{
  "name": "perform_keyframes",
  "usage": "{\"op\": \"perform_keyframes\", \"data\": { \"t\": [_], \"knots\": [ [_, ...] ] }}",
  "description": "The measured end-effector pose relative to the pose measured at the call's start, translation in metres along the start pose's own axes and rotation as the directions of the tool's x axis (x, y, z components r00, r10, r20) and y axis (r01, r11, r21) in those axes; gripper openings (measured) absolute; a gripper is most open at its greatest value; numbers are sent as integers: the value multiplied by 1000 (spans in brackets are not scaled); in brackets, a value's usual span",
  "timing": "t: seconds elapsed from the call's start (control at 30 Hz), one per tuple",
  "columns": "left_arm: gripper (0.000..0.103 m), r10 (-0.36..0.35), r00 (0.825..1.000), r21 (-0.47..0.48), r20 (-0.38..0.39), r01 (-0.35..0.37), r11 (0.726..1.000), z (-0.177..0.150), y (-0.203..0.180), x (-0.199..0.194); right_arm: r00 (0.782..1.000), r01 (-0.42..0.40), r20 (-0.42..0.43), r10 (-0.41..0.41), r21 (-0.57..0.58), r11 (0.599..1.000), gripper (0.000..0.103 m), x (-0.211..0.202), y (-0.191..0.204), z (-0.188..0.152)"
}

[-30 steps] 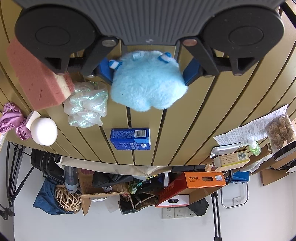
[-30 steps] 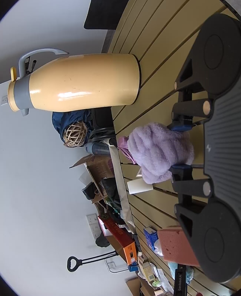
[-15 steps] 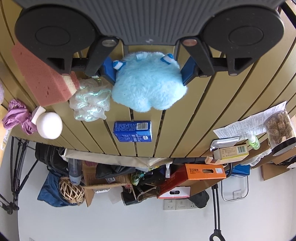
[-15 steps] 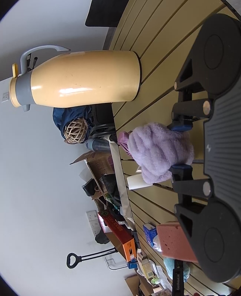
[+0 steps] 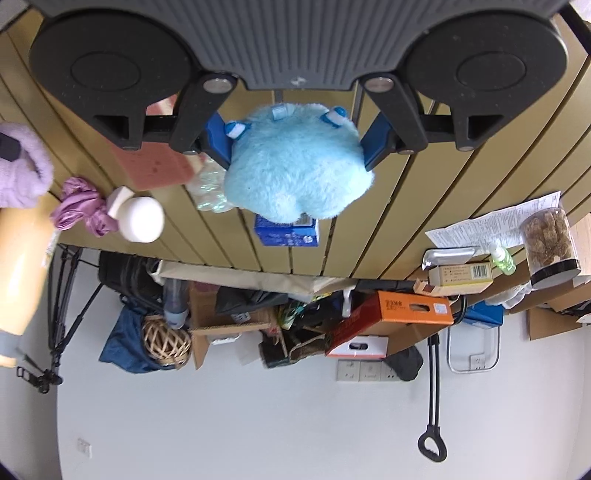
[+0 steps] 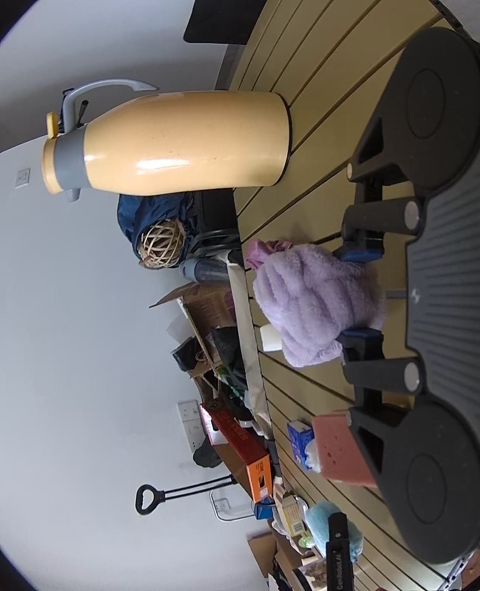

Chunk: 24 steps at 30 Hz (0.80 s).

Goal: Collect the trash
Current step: 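Lift both held items off the table and carry them over the black bin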

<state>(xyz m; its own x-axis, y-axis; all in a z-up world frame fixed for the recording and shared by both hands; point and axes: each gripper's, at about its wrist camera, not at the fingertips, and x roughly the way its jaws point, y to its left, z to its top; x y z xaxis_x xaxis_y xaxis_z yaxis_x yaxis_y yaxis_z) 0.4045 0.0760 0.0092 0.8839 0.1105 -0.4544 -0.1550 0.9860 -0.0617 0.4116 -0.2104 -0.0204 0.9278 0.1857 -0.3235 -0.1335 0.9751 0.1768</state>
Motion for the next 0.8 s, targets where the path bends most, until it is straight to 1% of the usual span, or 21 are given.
{"op": "perform_keyframes", "data": {
  "t": [0.27,0.43,0.8],
  "knots": [
    [72,-54,997,6,63,54,999,-8,-3,-37,999,-28,21,29,-15,999,32,-20,14,0],
    [72,-83,993,27,86,81,996,-16,-9,-57,999,-47,11,47,-27,999,32,-31,22,-3],
    [72,-139,988,27,62,138,990,-53,-15,-88,996,-82,-29,81,-69,994,32,-63,38,-18]
  ]
}}
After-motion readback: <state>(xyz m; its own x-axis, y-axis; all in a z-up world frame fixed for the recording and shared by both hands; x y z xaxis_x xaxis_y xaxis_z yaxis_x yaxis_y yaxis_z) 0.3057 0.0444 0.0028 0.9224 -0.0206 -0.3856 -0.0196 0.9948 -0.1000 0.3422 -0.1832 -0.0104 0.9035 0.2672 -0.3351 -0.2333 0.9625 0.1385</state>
